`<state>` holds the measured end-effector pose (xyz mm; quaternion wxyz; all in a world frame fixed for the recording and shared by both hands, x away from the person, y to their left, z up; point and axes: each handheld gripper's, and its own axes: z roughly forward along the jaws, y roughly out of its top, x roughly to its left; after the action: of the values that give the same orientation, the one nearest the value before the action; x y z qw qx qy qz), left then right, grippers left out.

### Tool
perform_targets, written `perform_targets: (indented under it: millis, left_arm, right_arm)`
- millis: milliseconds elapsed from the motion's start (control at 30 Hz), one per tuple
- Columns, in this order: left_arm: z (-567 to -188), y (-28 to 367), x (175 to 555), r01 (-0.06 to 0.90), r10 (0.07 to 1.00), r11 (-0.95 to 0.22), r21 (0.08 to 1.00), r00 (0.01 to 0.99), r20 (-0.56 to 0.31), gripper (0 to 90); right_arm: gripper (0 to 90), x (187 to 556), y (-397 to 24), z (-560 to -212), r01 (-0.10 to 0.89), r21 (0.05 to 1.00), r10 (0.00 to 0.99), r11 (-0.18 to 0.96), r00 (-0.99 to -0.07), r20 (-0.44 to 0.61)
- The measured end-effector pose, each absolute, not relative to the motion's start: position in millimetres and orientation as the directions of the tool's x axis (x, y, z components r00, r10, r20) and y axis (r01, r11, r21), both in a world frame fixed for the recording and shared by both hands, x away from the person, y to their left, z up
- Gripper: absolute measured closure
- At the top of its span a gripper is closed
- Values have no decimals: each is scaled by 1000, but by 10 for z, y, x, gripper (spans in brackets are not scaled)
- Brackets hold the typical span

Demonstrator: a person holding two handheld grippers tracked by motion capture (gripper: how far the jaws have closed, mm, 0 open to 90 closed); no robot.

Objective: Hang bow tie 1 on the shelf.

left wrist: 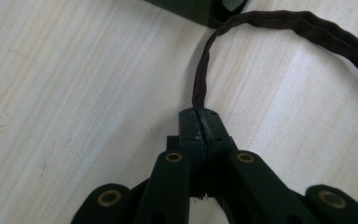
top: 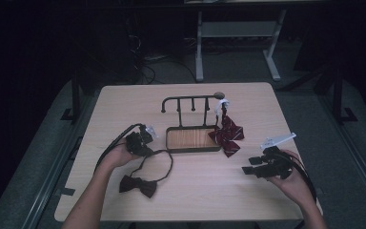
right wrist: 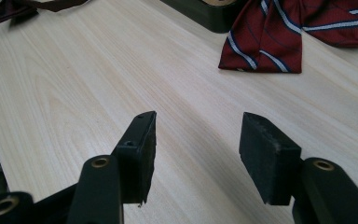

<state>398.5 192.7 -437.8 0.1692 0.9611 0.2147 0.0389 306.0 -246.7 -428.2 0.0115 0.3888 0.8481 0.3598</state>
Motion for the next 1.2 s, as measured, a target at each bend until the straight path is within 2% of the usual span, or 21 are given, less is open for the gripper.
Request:
perform_targets:
  millis: [500, 1200]
  left_arm:
    - [-4208, 2032, 3852, 374, 383, -853, 363, 923, -50, 900]
    - [-3797, 2007, 3708, 278, 291, -889, 365, 956, -19, 900]
  right_arm:
    - [466, 3071, -2534, -4281, 657, 632, 661, 410, -692, 290]
    - [475, 3073, -2592, -4278, 661, 638, 657, 394, -688, 308]
